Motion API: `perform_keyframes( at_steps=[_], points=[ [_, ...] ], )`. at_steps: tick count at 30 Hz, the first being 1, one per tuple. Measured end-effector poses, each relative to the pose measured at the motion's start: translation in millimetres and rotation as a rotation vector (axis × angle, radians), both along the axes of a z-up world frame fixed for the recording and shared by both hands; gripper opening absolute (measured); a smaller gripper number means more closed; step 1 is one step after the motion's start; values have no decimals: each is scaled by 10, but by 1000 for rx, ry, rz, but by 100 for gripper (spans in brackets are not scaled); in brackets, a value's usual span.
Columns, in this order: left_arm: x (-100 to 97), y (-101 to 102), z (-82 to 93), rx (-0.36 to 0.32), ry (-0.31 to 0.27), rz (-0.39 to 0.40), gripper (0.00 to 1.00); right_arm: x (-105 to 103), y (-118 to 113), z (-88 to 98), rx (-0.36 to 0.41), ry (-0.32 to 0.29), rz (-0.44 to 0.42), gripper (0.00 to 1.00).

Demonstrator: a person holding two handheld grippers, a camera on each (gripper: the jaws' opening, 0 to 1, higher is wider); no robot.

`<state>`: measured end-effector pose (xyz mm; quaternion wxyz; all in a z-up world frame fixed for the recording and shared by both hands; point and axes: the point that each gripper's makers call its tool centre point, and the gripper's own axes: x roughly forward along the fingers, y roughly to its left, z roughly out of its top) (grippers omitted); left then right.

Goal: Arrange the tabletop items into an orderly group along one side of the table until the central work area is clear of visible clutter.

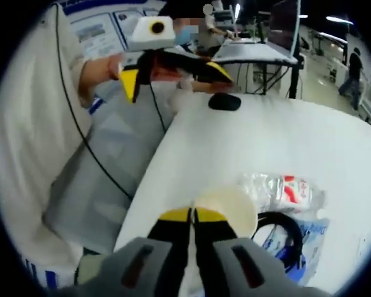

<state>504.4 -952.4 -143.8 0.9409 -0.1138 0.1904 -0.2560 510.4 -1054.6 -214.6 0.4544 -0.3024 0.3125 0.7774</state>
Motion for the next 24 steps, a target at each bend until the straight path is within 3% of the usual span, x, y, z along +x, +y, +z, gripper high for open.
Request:
perform_keyframes(
  at_steps=[4, 6, 8, 12, 24],
  points=[
    [2, -9, 4, 1, -1, -4, 84, -40, -20, -1, -1, -72, 38, 0],
    [4, -22, 13, -1, -4, -8, 84, -41, -67, -50, -21, -140, 75, 0],
    [5, -29, 15, -1, -4, -10, 84, -118, -99, -71, -33, -149, 95, 0],
    [9, -40, 16, 0, -5, -15, 83, -103, -124, -118, -36, -238, 121, 0],
    [-12, -60, 7, -2, -2, -20, 83, -196, -101, -188, -18, -344, 155, 0]
  ],
)
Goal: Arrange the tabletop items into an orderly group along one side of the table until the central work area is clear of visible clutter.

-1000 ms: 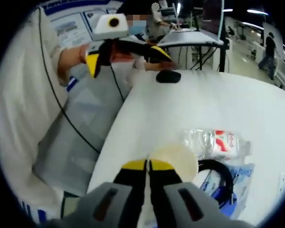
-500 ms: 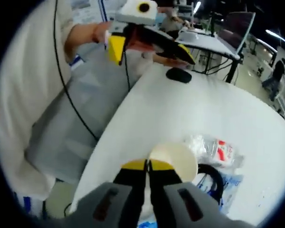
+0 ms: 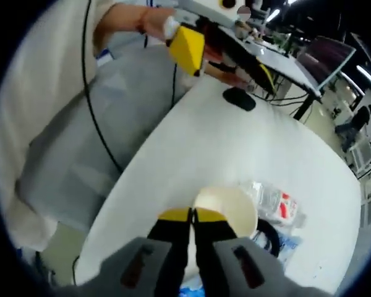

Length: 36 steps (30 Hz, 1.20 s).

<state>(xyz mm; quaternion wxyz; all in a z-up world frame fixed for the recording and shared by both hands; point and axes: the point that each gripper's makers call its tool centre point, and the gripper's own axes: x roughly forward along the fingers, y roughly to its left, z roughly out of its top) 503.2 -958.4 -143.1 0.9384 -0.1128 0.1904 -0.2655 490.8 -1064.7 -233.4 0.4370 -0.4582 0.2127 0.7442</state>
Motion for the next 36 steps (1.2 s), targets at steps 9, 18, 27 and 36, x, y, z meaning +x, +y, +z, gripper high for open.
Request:
perform_keyframes(
  at_steps=[9, 18, 27, 36],
  points=[
    [-2, 7, -9, -2, 1, 3, 83, -101, -14, -96, -8, -55, 59, 0],
    [-8, 12, -25, -4, 5, 7, 83, -129, -19, -140, -16, -77, 83, 0],
    [-6, 10, -32, -5, 6, 9, 83, -179, -5, -125, -23, -42, 78, 0],
    [-6, -3, -26, -7, 4, 7, 82, -149, -15, -110, -18, -36, 52, 10]
  ],
)
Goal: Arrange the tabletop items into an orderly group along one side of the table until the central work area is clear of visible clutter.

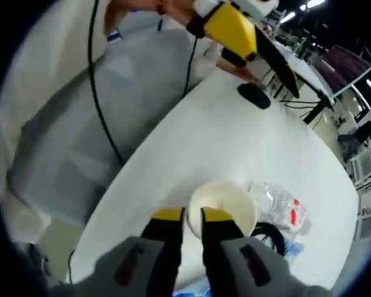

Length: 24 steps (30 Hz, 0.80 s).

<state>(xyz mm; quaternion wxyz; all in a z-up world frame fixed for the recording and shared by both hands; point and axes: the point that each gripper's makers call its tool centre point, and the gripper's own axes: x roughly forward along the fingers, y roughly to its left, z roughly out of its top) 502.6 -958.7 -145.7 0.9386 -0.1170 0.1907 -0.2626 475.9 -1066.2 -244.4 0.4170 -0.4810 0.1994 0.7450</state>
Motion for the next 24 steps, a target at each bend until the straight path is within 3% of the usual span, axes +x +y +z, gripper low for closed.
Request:
perform_keyframes(
  at_steps=[14, 24],
  points=[
    [2, -16, 15, 5, -3, -3, 83, 12, 41, 103, 41, 28, -61, 16],
    [13, -47, 56, 15, -10, -8, 83, 42, 88, 245, 110, 81, -150, 21]
  ],
)
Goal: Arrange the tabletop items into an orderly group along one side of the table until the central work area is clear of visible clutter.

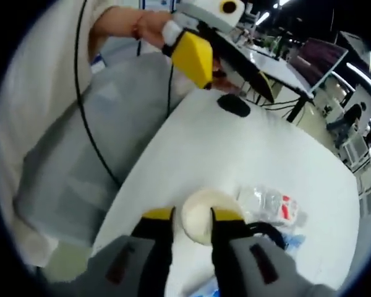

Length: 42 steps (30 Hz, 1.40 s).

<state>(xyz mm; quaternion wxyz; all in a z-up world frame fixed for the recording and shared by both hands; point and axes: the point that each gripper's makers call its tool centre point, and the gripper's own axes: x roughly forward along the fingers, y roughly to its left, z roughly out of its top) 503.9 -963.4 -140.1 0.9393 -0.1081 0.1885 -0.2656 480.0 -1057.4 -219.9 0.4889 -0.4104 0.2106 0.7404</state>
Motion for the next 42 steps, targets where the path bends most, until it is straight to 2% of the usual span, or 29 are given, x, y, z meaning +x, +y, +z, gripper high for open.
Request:
perform_keyframes(
  at_steps=[21, 32, 42],
  points=[
    [-20, -70, 150, 28, -18, -12, 83, 82, -35, 198, 100, 44, -126, 33],
    [-15, -161, 231, 46, -23, -25, 83, 186, -155, 405, 185, 75, -257, 40],
    [29, -289, 334, 67, -34, -40, 83, 422, -358, 619, 280, 94, -405, 45]
  ],
)
